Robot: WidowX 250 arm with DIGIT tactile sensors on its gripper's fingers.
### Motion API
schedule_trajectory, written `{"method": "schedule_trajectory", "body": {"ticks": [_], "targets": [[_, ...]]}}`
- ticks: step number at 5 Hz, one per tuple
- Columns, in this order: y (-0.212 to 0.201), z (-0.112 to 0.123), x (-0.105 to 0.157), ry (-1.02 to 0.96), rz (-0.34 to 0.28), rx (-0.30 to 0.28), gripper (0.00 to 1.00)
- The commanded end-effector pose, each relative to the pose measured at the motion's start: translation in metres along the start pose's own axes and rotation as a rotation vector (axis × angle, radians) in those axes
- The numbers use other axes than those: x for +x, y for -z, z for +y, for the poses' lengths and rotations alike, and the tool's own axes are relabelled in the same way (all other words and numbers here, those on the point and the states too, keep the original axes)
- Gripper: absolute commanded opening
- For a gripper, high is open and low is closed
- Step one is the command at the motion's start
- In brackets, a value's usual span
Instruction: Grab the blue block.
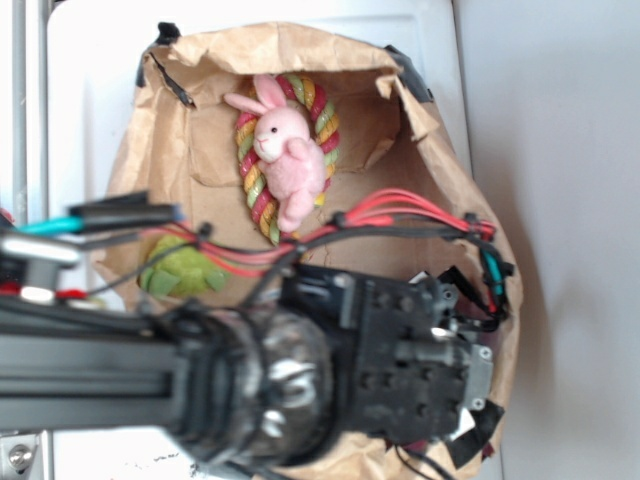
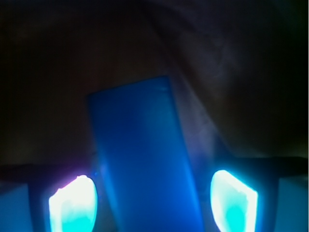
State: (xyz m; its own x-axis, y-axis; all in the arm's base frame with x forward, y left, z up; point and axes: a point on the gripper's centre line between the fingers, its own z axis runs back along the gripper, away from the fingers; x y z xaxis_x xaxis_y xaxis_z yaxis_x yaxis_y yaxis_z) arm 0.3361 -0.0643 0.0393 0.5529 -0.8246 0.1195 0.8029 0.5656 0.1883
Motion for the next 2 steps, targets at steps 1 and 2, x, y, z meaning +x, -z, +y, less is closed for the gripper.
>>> {"method": "schedule_trajectory", "body": {"ticks": [1,2], "targets": [[-0.0005,-0.0005,0.0169,0.024,-0.015,0.040,1.00],[0.0002,0.0016,0.0136,-0.011,-0.017,0.057,0.00]]}}
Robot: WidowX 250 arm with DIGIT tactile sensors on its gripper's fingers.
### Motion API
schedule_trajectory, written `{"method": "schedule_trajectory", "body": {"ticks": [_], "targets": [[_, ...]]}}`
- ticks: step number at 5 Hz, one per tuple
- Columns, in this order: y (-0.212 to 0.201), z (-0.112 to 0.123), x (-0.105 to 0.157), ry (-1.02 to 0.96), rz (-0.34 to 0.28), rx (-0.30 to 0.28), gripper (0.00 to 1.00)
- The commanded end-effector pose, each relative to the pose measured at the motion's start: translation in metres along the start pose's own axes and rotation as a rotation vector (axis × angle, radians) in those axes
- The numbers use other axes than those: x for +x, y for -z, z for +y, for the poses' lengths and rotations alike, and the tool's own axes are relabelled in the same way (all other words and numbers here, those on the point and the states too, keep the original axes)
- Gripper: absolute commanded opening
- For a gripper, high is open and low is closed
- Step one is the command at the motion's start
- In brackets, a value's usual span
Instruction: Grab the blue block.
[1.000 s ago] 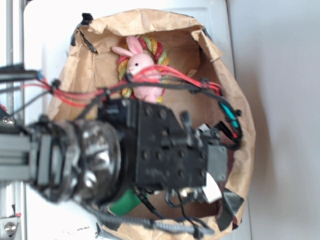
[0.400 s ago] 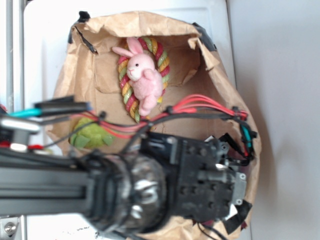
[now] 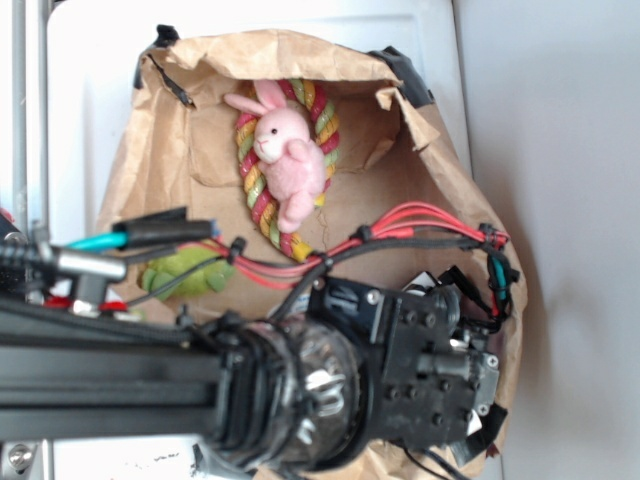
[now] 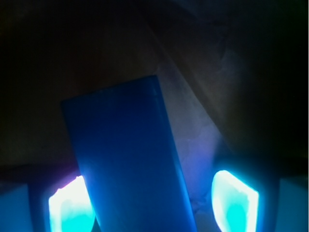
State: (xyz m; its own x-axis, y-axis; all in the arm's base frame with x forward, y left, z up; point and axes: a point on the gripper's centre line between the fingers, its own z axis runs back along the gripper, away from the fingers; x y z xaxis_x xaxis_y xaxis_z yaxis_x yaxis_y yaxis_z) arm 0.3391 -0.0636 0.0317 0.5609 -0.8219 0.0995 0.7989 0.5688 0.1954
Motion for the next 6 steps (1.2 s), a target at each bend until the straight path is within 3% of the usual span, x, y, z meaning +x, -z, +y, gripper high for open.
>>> {"method": "schedule_trajectory", "body": {"ticks": [1,3,5,6], "targets": [[-0.011,0.004,0.009,-0.039,-0.053,0.061,0.00],[-0.035,0.018,-0.007,-0.214,-0.074,0.045,0.00],[-0.081,0.048,-0.044,-0.601,-0.043,0.071,0.00],[-0.101,0.053,-0.063,-0.677,-0.066,0.061,0.00]]}}
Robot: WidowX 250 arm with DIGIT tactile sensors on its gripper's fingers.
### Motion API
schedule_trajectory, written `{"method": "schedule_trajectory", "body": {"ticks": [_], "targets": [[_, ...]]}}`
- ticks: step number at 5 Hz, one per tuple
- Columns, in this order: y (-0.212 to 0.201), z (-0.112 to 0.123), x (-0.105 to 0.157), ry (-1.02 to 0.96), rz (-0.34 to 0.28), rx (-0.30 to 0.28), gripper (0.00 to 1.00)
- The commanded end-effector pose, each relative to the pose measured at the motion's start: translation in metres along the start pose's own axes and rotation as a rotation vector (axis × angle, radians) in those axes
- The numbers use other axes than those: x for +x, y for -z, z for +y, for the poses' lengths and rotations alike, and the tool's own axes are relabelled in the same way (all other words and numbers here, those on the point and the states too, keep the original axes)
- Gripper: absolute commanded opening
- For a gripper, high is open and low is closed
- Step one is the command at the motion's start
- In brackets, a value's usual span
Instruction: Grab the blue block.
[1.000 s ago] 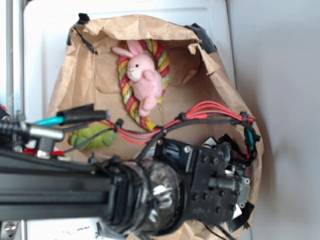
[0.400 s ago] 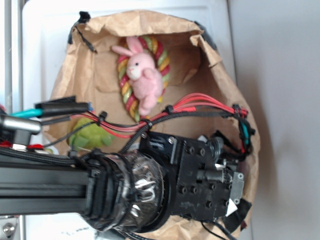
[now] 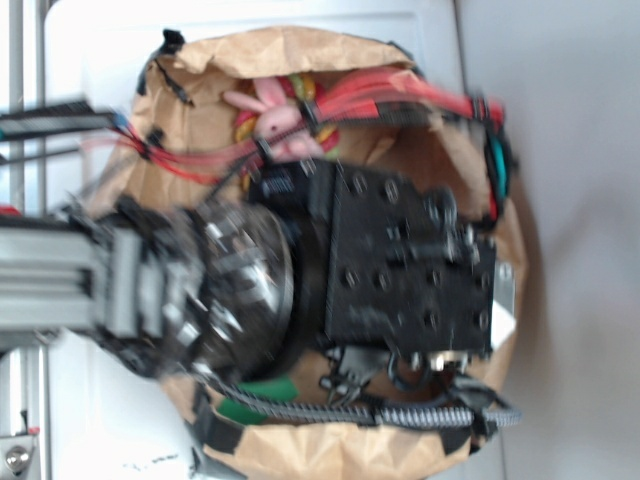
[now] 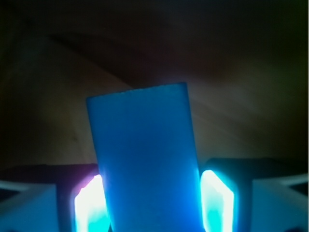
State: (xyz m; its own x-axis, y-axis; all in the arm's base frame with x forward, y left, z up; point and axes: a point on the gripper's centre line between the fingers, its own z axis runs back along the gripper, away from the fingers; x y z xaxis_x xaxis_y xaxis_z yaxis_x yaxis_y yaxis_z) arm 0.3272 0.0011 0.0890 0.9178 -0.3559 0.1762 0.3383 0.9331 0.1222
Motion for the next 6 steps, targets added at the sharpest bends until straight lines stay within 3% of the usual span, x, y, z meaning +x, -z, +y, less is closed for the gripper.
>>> {"method": "schedule_trajectory", "body": {"ticks": [1,2,3,6], "targets": [[-0.066,0.022,-0.013,-0.119,-0.103,0.013,0.00],[-0.088,0.022,-0.024,-0.214,-0.086,0.072,0.00],[-0.105,0.031,-0.033,-0.227,-0.061,0.038,0.00],[-0.116,0.008,-0.042,-0.252,-0.077,0.063,0.00]]}}
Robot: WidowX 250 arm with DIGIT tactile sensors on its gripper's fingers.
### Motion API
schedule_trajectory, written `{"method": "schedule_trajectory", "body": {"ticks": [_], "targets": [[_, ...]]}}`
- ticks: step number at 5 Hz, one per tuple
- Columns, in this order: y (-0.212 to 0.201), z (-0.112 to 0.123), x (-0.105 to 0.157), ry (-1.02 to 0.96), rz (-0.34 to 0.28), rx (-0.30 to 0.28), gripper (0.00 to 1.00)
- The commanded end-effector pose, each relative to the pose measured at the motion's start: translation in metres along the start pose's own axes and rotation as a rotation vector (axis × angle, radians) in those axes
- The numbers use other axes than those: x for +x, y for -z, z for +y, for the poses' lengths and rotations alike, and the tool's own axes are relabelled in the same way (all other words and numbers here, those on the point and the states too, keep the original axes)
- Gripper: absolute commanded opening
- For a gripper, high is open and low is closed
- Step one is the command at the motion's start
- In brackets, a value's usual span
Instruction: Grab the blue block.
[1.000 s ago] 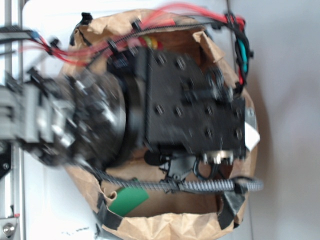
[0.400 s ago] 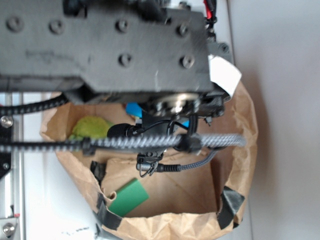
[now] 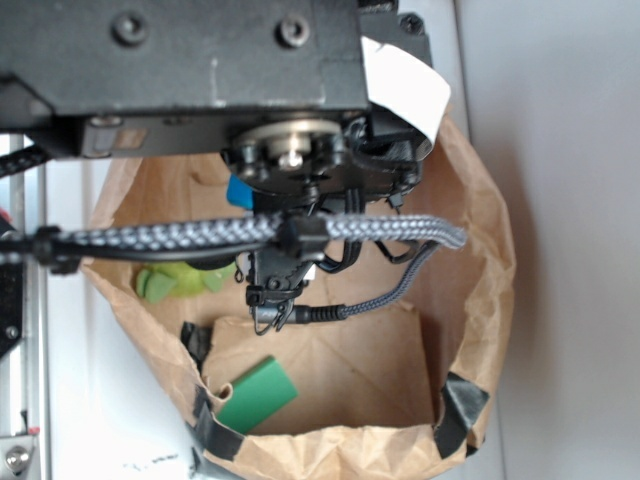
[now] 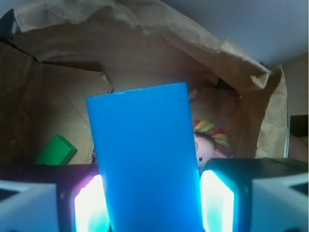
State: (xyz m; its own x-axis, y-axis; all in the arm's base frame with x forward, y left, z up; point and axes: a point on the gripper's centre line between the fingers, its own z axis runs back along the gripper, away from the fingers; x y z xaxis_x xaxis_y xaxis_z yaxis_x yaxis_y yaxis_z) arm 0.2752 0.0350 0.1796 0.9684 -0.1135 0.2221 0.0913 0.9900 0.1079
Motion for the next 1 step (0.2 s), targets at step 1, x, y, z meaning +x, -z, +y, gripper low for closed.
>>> {"method": "schedule_trajectory", "body": {"ticks": [1], "targets": [[-0.0150,-0.0270,-0.0017,0.027,-0.093,0.068,0.00]]}}
